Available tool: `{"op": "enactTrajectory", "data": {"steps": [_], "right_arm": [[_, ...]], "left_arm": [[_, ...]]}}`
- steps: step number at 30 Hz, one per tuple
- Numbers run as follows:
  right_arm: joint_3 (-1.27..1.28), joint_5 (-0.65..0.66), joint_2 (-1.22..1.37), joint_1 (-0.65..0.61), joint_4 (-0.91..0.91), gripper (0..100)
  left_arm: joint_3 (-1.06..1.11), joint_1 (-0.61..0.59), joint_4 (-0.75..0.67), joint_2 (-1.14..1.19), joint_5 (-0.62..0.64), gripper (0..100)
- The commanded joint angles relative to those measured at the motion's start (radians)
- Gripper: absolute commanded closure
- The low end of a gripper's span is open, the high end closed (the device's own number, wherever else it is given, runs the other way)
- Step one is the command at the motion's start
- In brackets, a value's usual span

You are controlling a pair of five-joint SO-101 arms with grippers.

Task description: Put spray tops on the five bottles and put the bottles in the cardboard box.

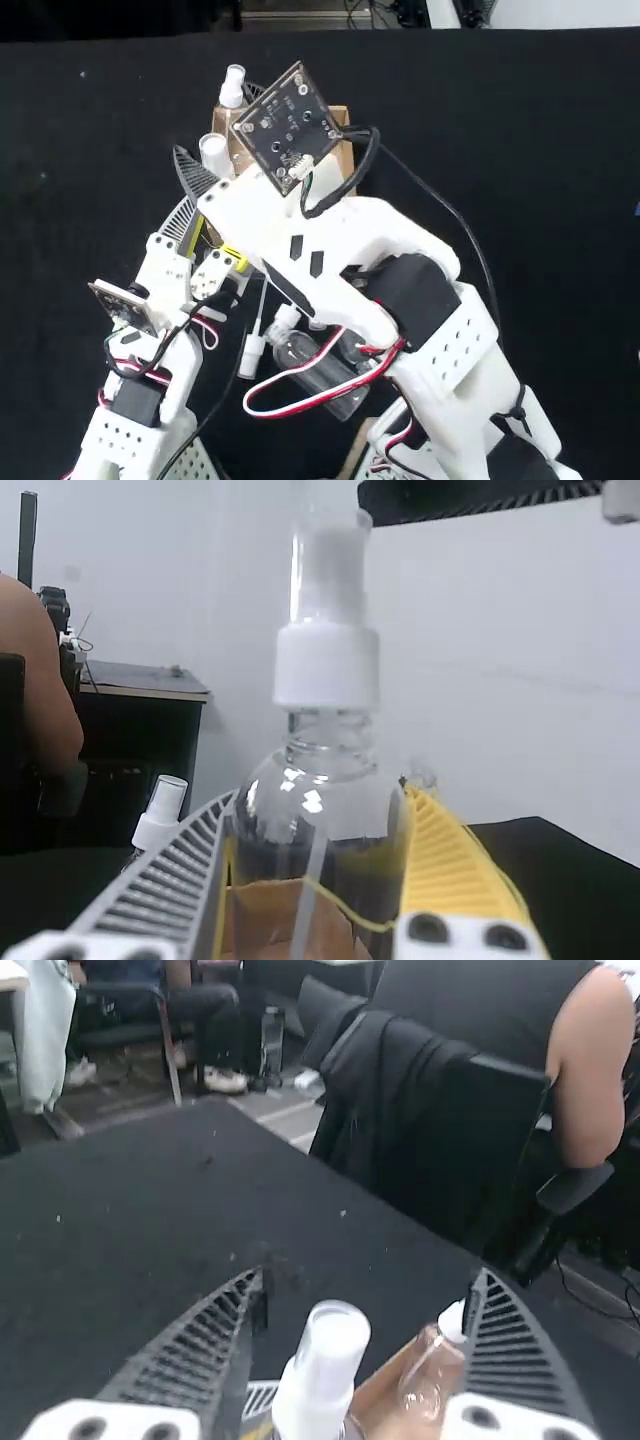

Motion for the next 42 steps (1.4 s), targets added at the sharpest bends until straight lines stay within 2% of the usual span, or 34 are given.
{"op": "enactTrajectory", "data": {"steps": [1,9,13,18,20,28,36,42], "right_arm": [[-0.127,0.005,-0.004,-0.014,0.052,78.7],[-0.36,0.012,0.005,-0.011,0.293,95.6],[-0.295,0.012,0.013,-0.003,0.239,95.4],[-0.17,0.005,0.062,0.121,0.026,98.7],[-0.136,0.005,0.088,0.141,-0.006,98.8],[-0.122,0.005,0.113,0.132,0.026,98.8],[-0.139,0.005,0.102,-0.018,0.175,98.8],[-0.2,0.008,-0.015,-0.023,0.198,98.8]], "left_arm": [[0.022,0.012,-0.006,-0.015,0.008,97],[0.022,0.012,-0.006,-0.015,0.008,97],[0.022,0.012,-0.006,-0.015,0.008,97],[0.022,0.012,-0.006,-0.015,0.008,97],[0.022,0.012,-0.006,-0.015,0.008,97],[0.022,0.012,-0.006,-0.015,0.008,97],[0.022,0.012,-0.006,-0.015,0.008,97],[0.022,0.012,-0.006,-0.015,0.008,97]]}}
